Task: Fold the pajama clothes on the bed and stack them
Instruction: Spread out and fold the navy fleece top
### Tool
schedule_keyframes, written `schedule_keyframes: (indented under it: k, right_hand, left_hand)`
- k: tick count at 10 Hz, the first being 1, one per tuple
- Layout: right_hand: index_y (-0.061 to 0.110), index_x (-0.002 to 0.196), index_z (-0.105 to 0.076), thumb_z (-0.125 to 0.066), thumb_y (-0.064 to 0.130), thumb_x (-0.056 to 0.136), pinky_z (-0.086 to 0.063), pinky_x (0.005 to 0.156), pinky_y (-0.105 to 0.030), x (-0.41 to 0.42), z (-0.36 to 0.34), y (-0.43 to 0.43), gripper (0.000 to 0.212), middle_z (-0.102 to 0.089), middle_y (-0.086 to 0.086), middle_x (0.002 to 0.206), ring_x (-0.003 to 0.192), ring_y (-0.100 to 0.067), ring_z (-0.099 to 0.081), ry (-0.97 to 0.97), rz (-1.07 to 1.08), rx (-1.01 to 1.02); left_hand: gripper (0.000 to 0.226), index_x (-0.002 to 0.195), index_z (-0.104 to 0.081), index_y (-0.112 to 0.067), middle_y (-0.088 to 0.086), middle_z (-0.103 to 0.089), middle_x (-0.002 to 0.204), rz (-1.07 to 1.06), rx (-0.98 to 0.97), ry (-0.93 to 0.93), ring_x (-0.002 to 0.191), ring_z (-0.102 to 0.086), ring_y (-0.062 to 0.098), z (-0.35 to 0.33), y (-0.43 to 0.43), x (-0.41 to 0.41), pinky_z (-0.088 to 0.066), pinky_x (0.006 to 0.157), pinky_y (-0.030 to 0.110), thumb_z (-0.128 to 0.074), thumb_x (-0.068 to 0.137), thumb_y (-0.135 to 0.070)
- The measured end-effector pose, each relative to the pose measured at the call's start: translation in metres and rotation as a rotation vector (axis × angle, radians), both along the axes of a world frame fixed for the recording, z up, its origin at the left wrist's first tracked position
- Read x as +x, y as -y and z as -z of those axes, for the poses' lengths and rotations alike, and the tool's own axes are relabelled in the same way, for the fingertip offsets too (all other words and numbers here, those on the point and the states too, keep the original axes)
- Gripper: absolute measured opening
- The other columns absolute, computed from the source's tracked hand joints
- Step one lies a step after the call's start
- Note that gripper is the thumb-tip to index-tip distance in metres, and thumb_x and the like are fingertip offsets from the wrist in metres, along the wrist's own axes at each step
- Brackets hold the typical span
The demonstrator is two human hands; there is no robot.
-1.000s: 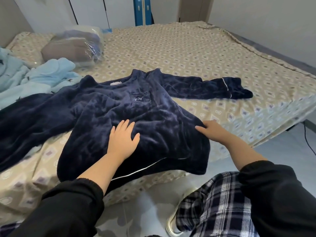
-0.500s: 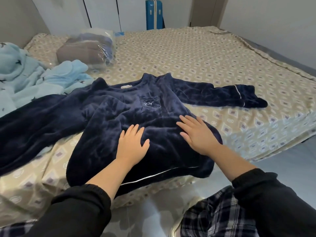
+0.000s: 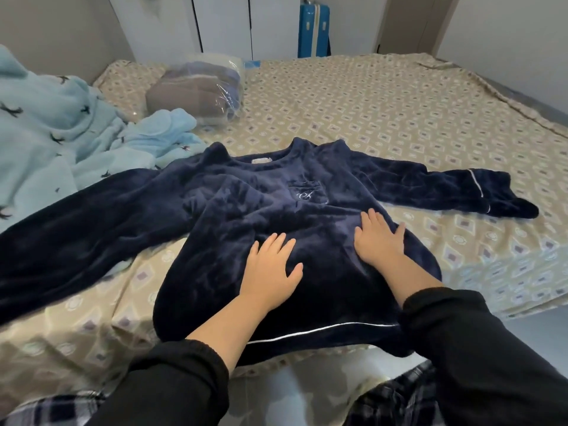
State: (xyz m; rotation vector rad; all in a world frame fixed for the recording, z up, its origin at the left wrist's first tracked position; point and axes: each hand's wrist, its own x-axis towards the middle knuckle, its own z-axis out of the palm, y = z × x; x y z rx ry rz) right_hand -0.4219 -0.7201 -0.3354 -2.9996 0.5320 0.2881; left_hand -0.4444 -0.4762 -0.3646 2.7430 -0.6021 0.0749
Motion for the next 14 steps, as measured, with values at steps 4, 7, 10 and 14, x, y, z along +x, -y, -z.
schedule_keyframes:
  k: [4, 7, 10, 14]
  right_hand:
    - [0.028, 0.154, -0.008, -0.016, 0.046, 0.102, -0.002, 0.117, -0.05, -0.02, 0.028, -0.101, 0.056, 0.002, -0.001, 0.162, 0.149, -0.021, 0.003, 0.157, -0.439, -0.05]
    - [0.027, 0.154, -0.009, -0.016, 0.045, 0.102, -0.002, 0.118, -0.048, -0.021, 0.024, -0.103, 0.056, 0.002, 0.001, 0.162, 0.148, -0.019, 0.004, 0.155, -0.408, -0.051]
    - [0.026, 0.154, -0.009, -0.016, 0.044, 0.102, -0.002, 0.118, -0.048, -0.022, 0.021, -0.104, 0.056, 0.002, 0.001, 0.162, 0.148, -0.019, 0.004, 0.141, -0.402, -0.049]
    - [0.023, 0.154, -0.006, -0.014, 0.042, 0.102, -0.004, 0.116, -0.05, -0.024, 0.019, -0.102, 0.056, 0.001, 0.0, 0.162, 0.148, -0.023, 0.003, 0.122, -0.519, -0.111]
  left_hand:
    - [0.045, 0.13, -0.053, -0.013, 0.0, -0.061, 0.121, -0.65, -0.497, -0.424, 0.099, -0.06, 0.014, -0.055, -0.139, 0.015, -0.04, 0.077, 0.011, -0.064, 0.089, -0.029]
    - [0.026, 0.104, -0.058, -0.016, -0.004, -0.062, 0.103, -0.069, -0.067, -0.038, 0.096, -0.058, 0.018, -0.059, -0.138, -0.032, -0.045, 0.081, 0.032, -0.064, 0.079, -0.018]
    - [0.035, 0.119, -0.063, -0.02, -0.001, -0.072, 0.111, -0.212, -0.947, -1.105, 0.102, -0.068, 0.015, -0.058, -0.162, -0.039, -0.054, 0.08, 0.023, -0.069, 0.086, -0.015]
    - [0.029, 0.117, -0.063, -0.017, 0.007, -0.063, 0.12, -0.352, -0.051, 0.026, 0.109, -0.057, 0.029, -0.069, -0.148, -0.018, -0.043, 0.089, 0.037, -0.052, 0.093, -0.027]
